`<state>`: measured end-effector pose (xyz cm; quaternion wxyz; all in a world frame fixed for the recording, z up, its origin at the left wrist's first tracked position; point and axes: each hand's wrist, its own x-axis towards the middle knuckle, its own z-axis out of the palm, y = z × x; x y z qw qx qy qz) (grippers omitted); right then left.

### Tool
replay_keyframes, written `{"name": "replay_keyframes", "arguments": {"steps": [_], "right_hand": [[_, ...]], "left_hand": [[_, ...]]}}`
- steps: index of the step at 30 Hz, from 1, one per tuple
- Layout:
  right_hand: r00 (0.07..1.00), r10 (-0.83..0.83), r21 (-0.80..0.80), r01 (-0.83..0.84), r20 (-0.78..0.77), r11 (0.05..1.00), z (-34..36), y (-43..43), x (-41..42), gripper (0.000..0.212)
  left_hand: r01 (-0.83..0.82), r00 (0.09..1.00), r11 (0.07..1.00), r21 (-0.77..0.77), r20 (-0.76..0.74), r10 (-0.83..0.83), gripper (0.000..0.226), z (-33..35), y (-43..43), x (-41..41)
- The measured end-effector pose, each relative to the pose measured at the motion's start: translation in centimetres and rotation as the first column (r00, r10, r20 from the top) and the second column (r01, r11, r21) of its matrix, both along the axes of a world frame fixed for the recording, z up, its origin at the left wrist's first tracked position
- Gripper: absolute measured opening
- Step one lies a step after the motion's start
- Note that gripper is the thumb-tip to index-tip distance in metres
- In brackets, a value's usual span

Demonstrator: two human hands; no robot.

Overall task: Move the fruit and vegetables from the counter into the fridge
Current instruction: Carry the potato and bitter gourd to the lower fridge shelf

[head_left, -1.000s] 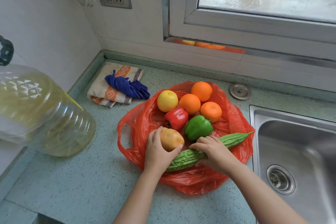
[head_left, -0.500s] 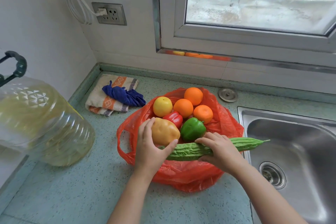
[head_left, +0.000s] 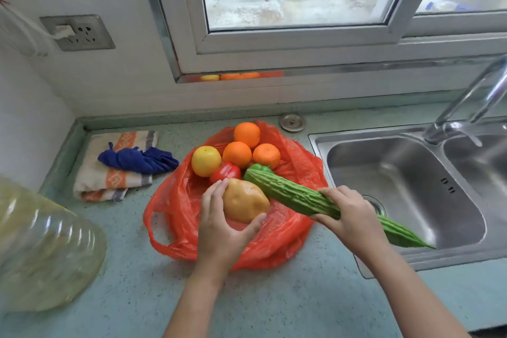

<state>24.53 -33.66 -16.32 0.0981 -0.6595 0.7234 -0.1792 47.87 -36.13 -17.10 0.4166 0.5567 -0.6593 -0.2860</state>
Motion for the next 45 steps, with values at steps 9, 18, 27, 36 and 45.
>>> {"name": "replay_keyframes", "arguments": {"steps": [9,18,27,36,45], "right_hand": [[0.947,-0.306,-0.037,0.31,0.095,0.95,0.6,7.5,-1.0,0.049],[0.848,-0.494,-0.101,0.518,0.191,0.85,1.9,17.1,-3.9,0.048],[0.643,-0.697,-0.152,0.76,0.317,0.632,3.6,33.7,-6.9,0.043],[0.387,-0.872,-0.235,0.916,0.3,0.326,4.3,49.7,-8.9,0.044],[0.021,-0.943,-0.248,0.966,0.331,-0.066,3.9,64.1,-8.5,0.042]], "left_hand": [[0.287,0.958,0.958,0.028,-0.036,-0.286,0.087,-1.0,2.7,-3.5],[0.514,0.858,0.857,-0.03,-0.01,-0.514,0.082,0.3,8.7,-9.0],[0.762,0.645,0.642,-0.079,0.006,-0.764,0.075,2.4,21.2,-16.1],[0.923,0.378,0.375,-0.086,0.019,-0.926,0.073,4.0,33.6,-22.8],[0.997,-0.016,-0.02,-0.072,0.051,-0.999,0.074,4.6,46.4,-30.8]]}}
